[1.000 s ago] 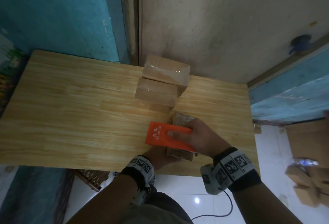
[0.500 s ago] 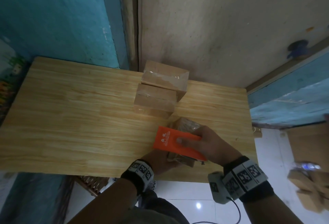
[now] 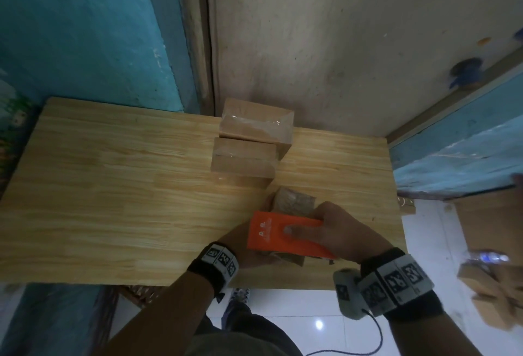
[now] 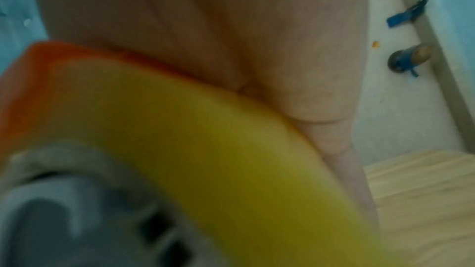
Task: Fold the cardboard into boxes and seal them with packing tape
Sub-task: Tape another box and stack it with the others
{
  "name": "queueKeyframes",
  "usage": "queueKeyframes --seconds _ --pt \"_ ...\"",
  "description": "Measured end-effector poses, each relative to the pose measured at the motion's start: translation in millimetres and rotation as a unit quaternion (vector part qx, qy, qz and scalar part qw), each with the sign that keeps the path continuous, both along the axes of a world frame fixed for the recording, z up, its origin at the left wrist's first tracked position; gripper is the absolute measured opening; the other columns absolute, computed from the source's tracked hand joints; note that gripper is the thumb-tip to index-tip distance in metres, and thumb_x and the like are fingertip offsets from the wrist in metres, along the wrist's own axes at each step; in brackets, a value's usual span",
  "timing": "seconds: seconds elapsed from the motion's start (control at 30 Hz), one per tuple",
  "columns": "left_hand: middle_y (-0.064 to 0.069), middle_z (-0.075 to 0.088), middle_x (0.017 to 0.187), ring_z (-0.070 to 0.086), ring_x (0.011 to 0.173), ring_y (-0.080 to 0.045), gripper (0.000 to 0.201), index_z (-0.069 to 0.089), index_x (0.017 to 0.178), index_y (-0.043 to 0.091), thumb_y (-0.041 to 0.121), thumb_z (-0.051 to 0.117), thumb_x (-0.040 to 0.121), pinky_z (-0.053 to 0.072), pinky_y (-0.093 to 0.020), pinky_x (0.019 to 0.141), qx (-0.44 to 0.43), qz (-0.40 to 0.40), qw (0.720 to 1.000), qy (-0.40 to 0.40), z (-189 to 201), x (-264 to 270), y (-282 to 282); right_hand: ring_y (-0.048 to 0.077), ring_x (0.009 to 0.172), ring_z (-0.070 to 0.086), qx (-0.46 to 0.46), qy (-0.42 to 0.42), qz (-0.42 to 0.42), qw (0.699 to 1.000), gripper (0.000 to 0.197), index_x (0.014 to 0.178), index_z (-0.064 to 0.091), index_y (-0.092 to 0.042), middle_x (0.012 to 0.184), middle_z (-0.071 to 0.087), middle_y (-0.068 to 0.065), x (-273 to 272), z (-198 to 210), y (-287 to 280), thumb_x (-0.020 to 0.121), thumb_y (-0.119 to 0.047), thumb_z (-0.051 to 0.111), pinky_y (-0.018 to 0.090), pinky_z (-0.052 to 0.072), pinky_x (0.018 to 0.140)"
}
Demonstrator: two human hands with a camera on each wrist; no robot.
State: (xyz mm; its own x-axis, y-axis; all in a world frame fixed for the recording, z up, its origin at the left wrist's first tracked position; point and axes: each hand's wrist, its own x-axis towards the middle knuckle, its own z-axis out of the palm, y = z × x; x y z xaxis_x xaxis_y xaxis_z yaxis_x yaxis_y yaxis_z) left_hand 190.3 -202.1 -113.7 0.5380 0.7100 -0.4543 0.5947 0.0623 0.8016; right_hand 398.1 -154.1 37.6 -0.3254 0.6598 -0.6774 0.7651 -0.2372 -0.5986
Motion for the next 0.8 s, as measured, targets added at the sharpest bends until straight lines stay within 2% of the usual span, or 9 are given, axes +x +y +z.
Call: queueKeyframes --seconds 0.07,0.13,0.17,0.27,0.37,0.47,0.6,0.7,0.8 --pt "0.008 0.034 0.160 0.060 0.119 -0.009 0.082 0.034 0.143 0.048 0.053 0.082 0.076 0.052 -0.032 0.103 0.040 0.031 0.998 -0.040 2.9 0.3 2.2 0.016 0.068 0.077 0.004 -0.064 0.016 0.998 0.076 0.095 0.074 -0.019 0.082 0.079 -0.001 29.5 -1.0 2.9 0.065 -0.089 0.072 0.036 0.067 0.068" --pt "0.014 0.000 0.170 0.053 0.127 -0.008 0.095 0.024 0.147 0.050 0.048 0.086 0.074 0.050 -0.030 0.103 0.067 0.034 0.996 -0.055 7.5 1.3 2.3 0.018 0.071 0.078 -0.002 -0.098 -0.009 0.995 0.095 0.100 0.073 -0.018 0.089 0.079 0.000 55.5 -4.7 1.2 0.051 -0.099 0.068 0.036 0.067 0.068" --pt "0.013 0.000 0.170 0.052 0.130 -0.010 0.095 0.024 0.147 0.048 0.048 0.086 0.075 0.050 -0.033 0.105 0.069 0.029 0.996 -0.057 8.4 1.9 2.0 0.020 0.072 0.079 -0.012 -0.086 -0.023 0.996 0.095 0.100 0.075 -0.016 0.089 0.080 0.002 64.8 -8.3 -2.7 0.053 -0.099 0.069 0.034 0.066 0.067" --pt "0.008 0.025 0.164 0.055 0.130 -0.018 0.094 0.020 0.147 0.052 0.058 0.082 0.076 0.051 -0.048 0.106 0.055 0.028 0.997 -0.043 14.9 3.3 0.2 0.025 0.073 0.080 -0.042 -0.055 -0.052 0.996 0.090 0.098 0.078 -0.011 0.085 0.082 0.004 80.6 -23.1 -15.7 0.059 -0.092 0.075 0.034 0.064 0.066" --pt "0.008 0.029 0.163 0.058 0.129 -0.019 0.100 0.016 0.149 0.054 0.060 0.081 0.074 0.052 -0.048 0.104 0.051 0.044 0.997 -0.031 14.0 1.3 -1.5 0.020 0.066 0.078 -0.031 -0.048 -0.078 0.995 0.092 0.092 0.079 -0.010 0.080 0.081 0.005 93.9 -38.0 -26.6 0.056 -0.094 0.074 0.033 0.063 0.064" --pt "0.012 0.013 0.169 0.054 0.132 -0.016 0.102 0.012 0.149 0.059 0.048 0.084 0.077 0.052 -0.040 0.105 0.072 0.040 0.996 -0.031 16.3 -4.3 -2.4 0.021 0.061 0.074 -0.016 -0.027 -0.104 0.994 0.086 0.083 0.079 -0.007 0.076 0.079 0.009 108.6 -45.1 -32.9 0.059 -0.090 0.077 0.035 0.062 0.063" --pt "0.017 0.006 0.169 0.040 0.141 -0.007 0.101 0.015 0.152 0.053 0.043 0.085 0.079 0.043 -0.027 0.112 0.084 0.050 0.995 -0.036 25.1 -8.8 -3.6 0.023 0.061 0.072 -0.041 -0.004 -0.113 0.993 0.087 0.084 0.080 -0.004 0.079 0.078 0.017 115.9 -56.3 -43.5 0.061 -0.088 0.079 0.034 0.060 0.065" --pt "0.017 0.013 0.167 0.040 0.142 -0.004 0.095 0.016 0.145 0.062 0.041 0.084 0.082 0.037 -0.009 0.107 0.075 0.054 0.994 -0.054 25.7 -7.9 -4.2 0.025 0.066 0.072 -0.053 0.012 -0.136 0.989 0.096 0.091 0.079 0.001 0.088 0.078 0.024 118.3 -64.2 -50.5 0.055 -0.088 0.081 0.035 0.059 0.066" --pt "0.019 0.018 0.165 0.036 0.144 0.002 0.089 0.023 0.148 0.053 0.045 0.083 0.083 0.033 -0.003 0.105 0.063 0.073 0.993 -0.061 26.9 -8.7 -4.7 0.034 0.074 0.077 -0.051 0.005 -0.153 0.987 0.095 0.092 0.080 -0.001 0.089 0.079 0.022 133.0 -67.4 -51.1 0.053 -0.087 0.083 0.037 0.059 0.067"
